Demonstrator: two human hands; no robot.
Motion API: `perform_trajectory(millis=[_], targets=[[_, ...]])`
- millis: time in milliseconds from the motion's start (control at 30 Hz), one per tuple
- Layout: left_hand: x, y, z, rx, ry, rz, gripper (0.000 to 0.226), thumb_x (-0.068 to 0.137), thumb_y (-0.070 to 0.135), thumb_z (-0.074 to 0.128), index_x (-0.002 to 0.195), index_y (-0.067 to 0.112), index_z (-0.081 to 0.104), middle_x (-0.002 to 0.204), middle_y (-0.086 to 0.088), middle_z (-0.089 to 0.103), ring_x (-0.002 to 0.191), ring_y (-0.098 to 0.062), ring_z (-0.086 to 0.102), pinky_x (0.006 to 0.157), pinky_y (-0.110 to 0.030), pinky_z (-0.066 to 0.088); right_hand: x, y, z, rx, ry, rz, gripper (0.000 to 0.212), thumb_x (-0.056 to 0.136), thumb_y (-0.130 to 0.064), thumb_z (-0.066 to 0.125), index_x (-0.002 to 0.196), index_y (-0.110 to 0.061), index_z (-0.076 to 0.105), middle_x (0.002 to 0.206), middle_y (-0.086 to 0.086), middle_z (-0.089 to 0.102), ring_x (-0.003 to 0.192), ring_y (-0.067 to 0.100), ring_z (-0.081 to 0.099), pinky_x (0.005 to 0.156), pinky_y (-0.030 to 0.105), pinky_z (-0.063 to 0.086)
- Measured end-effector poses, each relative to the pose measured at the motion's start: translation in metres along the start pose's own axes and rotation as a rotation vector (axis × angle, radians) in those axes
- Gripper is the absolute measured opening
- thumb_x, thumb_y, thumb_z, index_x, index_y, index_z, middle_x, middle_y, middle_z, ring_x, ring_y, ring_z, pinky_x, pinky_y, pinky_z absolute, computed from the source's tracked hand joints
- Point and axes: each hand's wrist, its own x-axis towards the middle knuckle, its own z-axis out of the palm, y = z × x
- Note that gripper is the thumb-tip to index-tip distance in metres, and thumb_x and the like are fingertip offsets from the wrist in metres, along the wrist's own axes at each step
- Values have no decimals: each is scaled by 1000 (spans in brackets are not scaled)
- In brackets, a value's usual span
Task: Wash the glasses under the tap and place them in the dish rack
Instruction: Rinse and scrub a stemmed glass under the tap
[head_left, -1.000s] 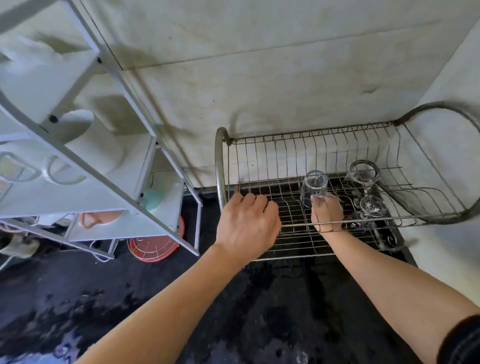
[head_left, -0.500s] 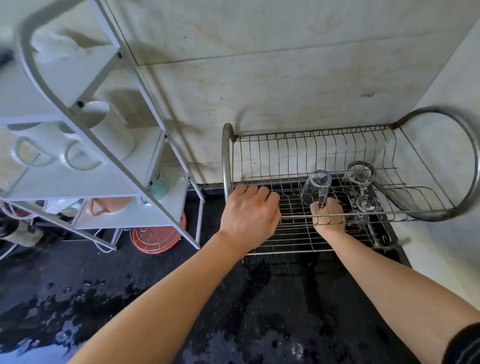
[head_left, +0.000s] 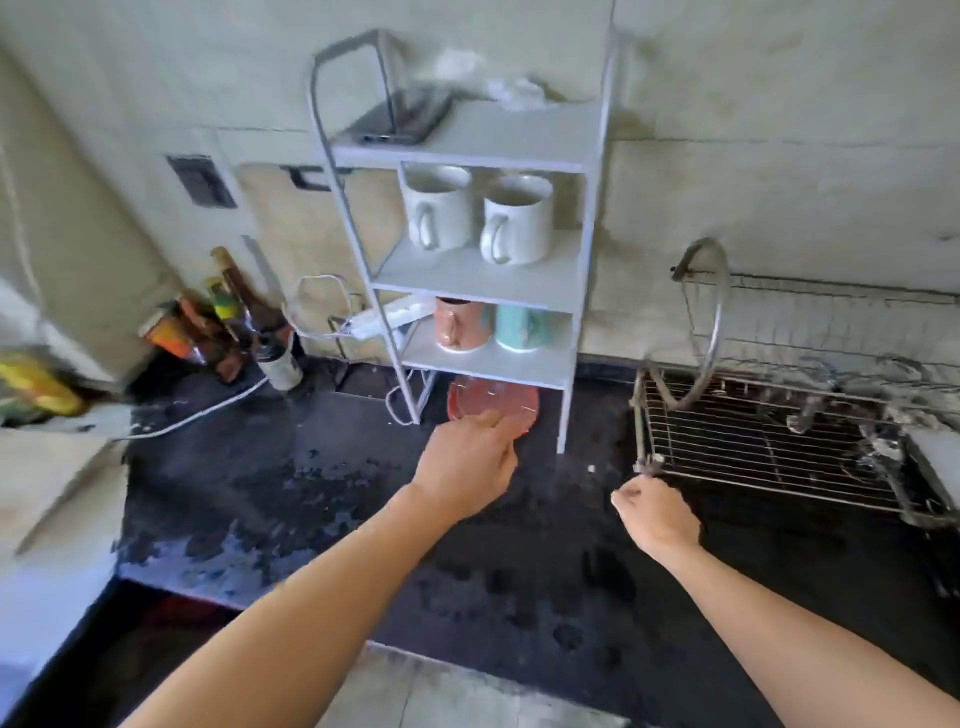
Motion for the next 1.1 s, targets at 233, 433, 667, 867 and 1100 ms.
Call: perform_trajectory(millis=[233,433,667,867,1100], targets=[[-160,-143,-78,131,-58,-470,21,95,24,41,97,12,57,94,-6,58,88,-31,59,65,-37,44,-92,-188,92,-16,-128,-341,18,86,-39,55,95,-30,66,102,-1,68,98,28,61,77,33,45],[-270,-226,-133,166,11,-733,23,97,28,40,105,16,58,100,-3,60,89,-24,60,68,-31,42,-151,-331,152,-74,-246,-658,22,90,-39,54,104,-26,66,105,-6,70,100,22,61,80,32,48],[-385,-312,-157,210,51,-1057,24,95,23,41,106,13,60,103,-5,63,90,-32,62,67,-35,46,-210,-470,249,-143,-386,-897,22,91,-42,55,103,-27,65,103,-5,69,97,21,62,83,35,52],[-462,-372,-170,184,40,-1331,17,91,22,44,92,12,57,98,-9,61,93,-35,60,70,-40,44,-260,-571,338,-212,-576,-1037,22,91,-39,56,105,-23,62,106,-1,68,94,21,62,78,31,49],[-558,-410,-179,84,108,-1600,22,89,26,47,100,15,62,103,-5,63,99,-30,61,78,-40,50,-333,-679,425,-305,-700,-1113,49,80,-38,66,126,-21,56,112,1,66,100,25,62,83,32,49]])
